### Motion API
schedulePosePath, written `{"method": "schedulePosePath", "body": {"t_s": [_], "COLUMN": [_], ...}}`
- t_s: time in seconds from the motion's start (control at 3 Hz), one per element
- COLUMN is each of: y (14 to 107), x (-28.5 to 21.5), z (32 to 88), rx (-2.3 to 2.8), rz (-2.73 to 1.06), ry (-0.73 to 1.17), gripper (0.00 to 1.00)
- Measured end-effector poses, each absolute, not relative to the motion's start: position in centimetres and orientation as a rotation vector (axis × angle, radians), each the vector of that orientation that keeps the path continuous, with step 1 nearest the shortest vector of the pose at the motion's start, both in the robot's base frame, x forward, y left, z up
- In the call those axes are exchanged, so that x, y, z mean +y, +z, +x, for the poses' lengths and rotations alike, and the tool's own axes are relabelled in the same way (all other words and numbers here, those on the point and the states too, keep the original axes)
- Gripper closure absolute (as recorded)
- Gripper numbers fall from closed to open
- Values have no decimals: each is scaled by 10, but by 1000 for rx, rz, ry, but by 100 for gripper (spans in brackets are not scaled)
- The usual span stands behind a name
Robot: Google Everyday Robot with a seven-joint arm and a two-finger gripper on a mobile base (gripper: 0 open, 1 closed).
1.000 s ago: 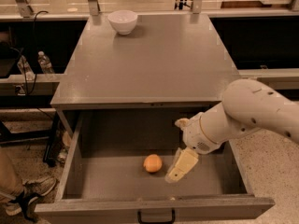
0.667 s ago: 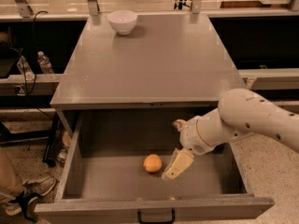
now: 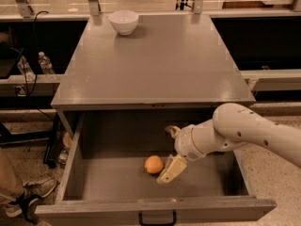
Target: Pick orange from top drawer and place on counter
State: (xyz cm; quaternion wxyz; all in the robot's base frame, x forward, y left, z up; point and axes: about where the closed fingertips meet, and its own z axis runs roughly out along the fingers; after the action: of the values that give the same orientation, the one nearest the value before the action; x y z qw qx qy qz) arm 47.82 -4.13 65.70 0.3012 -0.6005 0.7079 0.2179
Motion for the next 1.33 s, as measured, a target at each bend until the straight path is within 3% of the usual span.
{"method": "schedulePosePath", "body": {"t_s": [1.33], "y": [628], "x": [-6], "z": [468], "rx": [1789], "rz": [-1648], "ry": [668], "gripper": [0]}}
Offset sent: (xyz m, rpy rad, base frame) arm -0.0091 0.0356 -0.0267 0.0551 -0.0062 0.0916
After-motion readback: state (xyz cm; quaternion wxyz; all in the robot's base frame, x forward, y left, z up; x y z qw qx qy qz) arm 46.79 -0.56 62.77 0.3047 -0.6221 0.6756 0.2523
